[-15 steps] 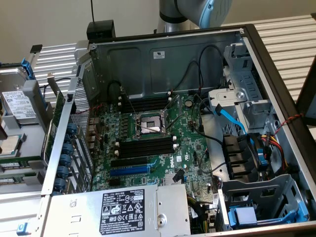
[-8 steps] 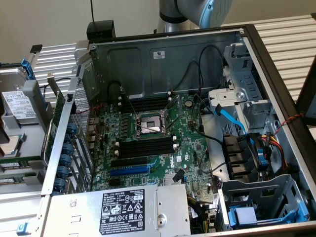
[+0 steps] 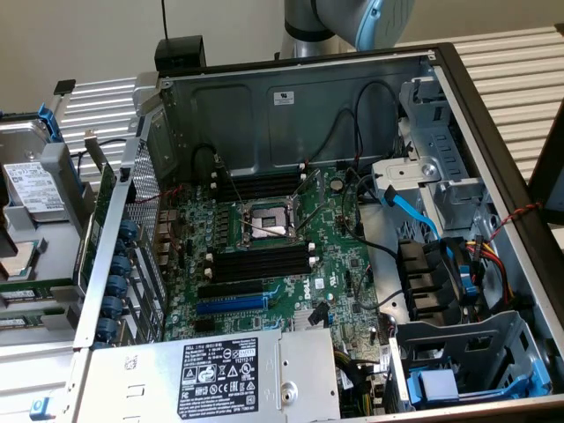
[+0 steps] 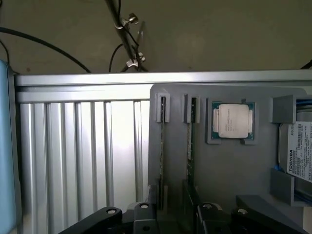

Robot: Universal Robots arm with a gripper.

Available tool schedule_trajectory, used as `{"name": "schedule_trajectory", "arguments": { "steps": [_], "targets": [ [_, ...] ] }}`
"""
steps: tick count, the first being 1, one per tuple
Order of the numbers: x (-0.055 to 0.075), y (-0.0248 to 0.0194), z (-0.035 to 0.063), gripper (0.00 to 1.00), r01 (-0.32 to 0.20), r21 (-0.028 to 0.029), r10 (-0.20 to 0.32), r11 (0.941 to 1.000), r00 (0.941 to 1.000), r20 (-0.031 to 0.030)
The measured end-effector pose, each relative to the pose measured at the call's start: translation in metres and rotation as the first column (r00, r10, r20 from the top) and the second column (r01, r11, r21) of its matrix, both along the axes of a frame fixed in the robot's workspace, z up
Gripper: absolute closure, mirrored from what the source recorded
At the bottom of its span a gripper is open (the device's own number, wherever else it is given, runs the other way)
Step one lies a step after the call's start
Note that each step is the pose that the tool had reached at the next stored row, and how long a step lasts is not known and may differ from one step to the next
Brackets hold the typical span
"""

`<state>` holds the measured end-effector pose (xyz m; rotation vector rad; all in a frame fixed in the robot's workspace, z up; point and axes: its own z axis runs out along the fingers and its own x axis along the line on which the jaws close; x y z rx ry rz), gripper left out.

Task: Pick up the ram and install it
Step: 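Pick up the ram and move it above insertion slot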

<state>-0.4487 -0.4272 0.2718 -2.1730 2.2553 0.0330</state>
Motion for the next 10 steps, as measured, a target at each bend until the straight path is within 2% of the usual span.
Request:
{"name": "schedule_trajectory", "arguments": {
  "steps": [10],
  "targets": [
    [-0.0001,-0.0001,0.0000,0.64,0.000,-0.0001,0.000,1.0000,1.0000,-0.0005]
  ]
}}
